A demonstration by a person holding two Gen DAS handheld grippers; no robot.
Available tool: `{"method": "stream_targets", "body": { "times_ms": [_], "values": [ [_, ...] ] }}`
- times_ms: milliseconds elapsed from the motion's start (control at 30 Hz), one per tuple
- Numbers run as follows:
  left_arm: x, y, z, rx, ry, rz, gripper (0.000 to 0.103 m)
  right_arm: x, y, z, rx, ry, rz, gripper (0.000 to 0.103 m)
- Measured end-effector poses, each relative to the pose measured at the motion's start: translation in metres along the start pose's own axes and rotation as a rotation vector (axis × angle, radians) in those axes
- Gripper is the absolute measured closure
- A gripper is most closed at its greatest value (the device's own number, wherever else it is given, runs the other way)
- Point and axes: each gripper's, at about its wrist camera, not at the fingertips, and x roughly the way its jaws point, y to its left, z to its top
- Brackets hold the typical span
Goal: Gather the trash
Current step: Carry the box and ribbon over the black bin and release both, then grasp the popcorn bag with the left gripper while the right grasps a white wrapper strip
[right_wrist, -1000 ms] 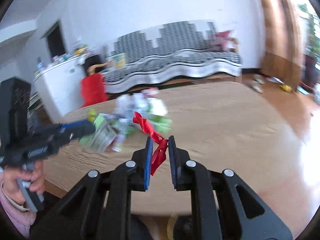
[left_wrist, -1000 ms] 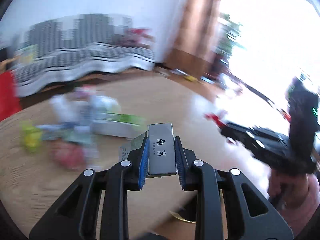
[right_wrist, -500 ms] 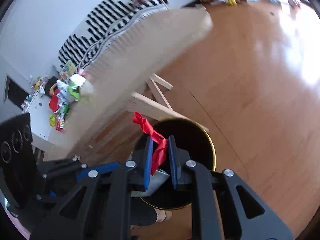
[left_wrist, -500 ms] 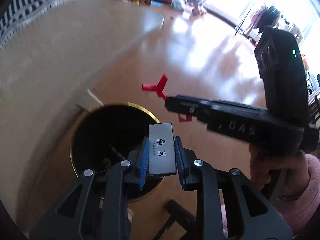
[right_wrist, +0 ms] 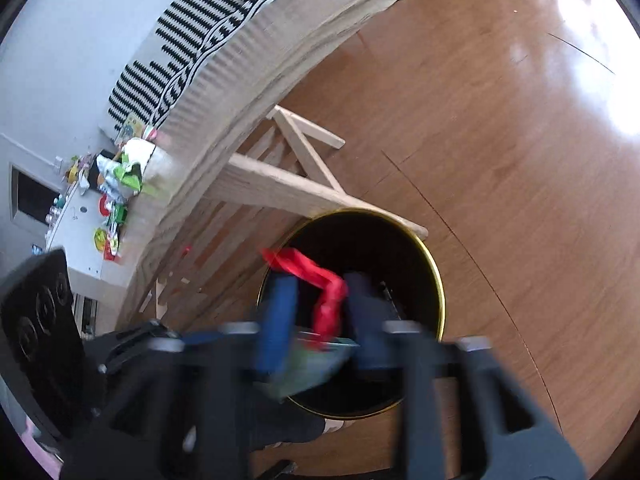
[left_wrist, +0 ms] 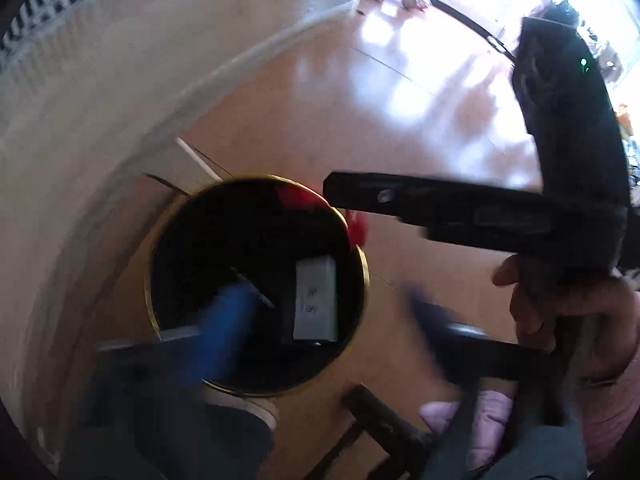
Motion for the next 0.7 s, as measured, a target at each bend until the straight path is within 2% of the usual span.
{"method": "stream_targets", "body": {
  "times_ms": [133,200,300,400,467,500,567,600,633,700],
  "values": [
    [-0.016,0.004,0.003,0.000,-0.050,0.006,0.006,-0.021,-0.008,0.007,0.076,-0.067,0.000,0.007],
    [-0.032,0.009,0.008,-0.017,-0.079,0.012,0.006,-0.033,-0.008,0.010,0.059,-0.123,-0.051,0.007],
    [-0.077,0.028,0.015,-0.042,-0.213,0.063,0.006,-0.040,-0.005,0.011,0.022,-0.144,-0.126,0.007],
    [-0.133,0.069,0.011,-0.116,-0.335,0.153,0.006,-0.032,0.006,0.016,0.008,-0.102,-0.174,0.007],
    [-0.170,0.111,-0.002,-0.204,-0.393,0.232,0.006,-0.026,0.024,0.017,-0.037,-0.099,-0.198,0.007],
    [-0.189,0.140,-0.013,-0.263,-0.412,0.296,0.006,-0.024,0.032,0.017,-0.061,-0.098,-0.210,0.007],
    [-0.213,0.183,-0.034,-0.344,-0.419,0.407,0.006,-0.016,0.067,0.019,-0.144,-0.102,-0.234,0.007],
    [-0.225,0.214,-0.051,-0.403,-0.413,0.494,0.006,-0.011,0.088,0.021,-0.191,-0.106,-0.225,0.007],
    [-0.233,0.238,-0.066,-0.449,-0.403,0.547,0.006,-0.007,0.104,0.023,-0.224,-0.106,-0.215,0.007],
    [-0.251,0.276,-0.086,-0.538,-0.389,0.611,0.006,0.002,0.146,0.025,-0.307,-0.102,-0.171,0.007]
  ]
}}
